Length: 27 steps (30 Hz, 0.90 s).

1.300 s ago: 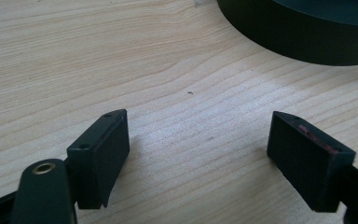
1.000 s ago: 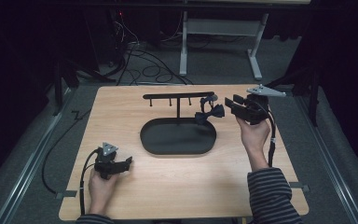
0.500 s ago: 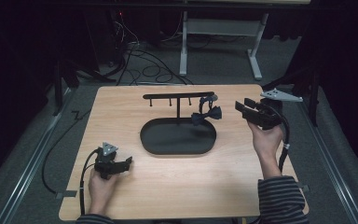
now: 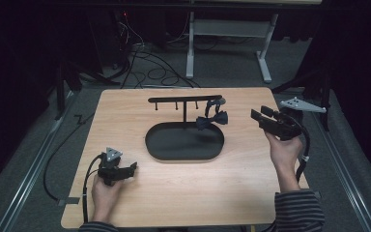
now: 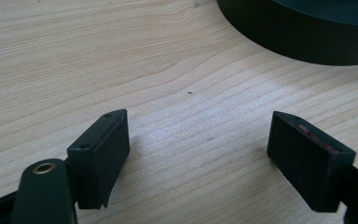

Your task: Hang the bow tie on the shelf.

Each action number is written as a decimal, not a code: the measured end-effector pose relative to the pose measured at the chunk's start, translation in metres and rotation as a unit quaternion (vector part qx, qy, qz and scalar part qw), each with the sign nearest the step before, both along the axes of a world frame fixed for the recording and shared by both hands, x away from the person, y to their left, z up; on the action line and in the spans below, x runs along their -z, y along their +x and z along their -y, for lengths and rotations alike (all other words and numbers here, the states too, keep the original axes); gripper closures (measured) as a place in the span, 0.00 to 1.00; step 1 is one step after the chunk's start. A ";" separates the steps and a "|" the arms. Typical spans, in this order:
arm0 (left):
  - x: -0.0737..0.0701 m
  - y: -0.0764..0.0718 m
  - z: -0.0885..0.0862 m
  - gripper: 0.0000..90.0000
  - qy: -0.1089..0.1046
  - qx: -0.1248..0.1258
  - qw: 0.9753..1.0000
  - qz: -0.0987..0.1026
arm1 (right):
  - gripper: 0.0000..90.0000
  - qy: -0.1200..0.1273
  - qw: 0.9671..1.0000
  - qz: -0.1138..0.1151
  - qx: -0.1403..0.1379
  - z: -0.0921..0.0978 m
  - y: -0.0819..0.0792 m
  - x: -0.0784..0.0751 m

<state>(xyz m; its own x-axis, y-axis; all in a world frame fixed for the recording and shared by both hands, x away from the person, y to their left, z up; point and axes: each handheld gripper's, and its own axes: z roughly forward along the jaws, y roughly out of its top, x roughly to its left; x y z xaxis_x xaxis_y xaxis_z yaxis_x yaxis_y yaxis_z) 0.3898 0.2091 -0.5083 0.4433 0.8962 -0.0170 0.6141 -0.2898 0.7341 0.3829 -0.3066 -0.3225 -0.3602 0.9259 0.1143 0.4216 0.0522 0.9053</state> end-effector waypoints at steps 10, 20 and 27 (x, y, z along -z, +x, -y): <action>0.000 0.000 0.000 0.24 0.001 0.001 1.000 0.000 | 0.61 0.001 1.000 0.002 0.000 0.007 -0.013 0.003; 0.000 -0.001 0.000 0.24 0.000 0.002 1.000 0.000 | 0.61 0.008 1.000 -0.002 -0.002 0.018 -0.028 0.008; 0.000 -0.001 0.000 0.24 0.000 0.002 1.000 0.000 | 0.61 0.013 1.000 -0.001 0.000 0.025 -0.037 0.011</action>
